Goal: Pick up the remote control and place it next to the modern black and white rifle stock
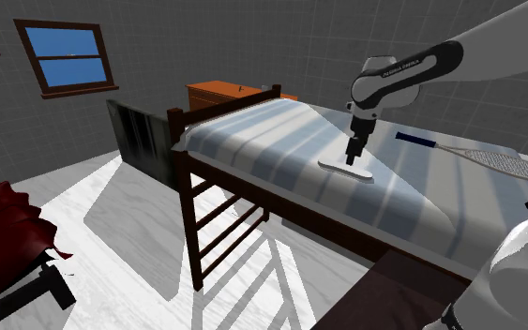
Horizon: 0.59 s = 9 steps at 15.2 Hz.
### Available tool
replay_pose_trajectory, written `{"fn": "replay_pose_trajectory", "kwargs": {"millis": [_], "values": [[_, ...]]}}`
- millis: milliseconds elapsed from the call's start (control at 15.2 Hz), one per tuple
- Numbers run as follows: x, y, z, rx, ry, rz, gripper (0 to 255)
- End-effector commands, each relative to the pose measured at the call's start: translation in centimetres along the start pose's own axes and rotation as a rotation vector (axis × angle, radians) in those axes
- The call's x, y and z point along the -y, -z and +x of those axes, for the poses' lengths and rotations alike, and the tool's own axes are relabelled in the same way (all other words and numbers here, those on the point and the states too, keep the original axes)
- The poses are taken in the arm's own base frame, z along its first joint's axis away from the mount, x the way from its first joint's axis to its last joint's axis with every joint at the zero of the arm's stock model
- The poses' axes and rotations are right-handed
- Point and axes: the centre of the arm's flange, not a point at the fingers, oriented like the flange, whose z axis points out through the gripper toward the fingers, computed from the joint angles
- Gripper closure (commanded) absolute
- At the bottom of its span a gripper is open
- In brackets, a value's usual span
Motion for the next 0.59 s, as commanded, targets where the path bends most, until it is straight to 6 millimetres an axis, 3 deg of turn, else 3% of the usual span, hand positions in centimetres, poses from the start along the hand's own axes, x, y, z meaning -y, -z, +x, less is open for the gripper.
{"fn": "replay_pose_trajectory", "kwargs": {"millis": [0,264,528], "values": [[-2.3,-1.0,1.1,-0.008,0.009,0.001,0],[-6.2,-3.3,3.6,-0.024,0.026,0.006,0],[-6.6,-5.2,4.0,-0.025,0.028,0.006,0]]}}
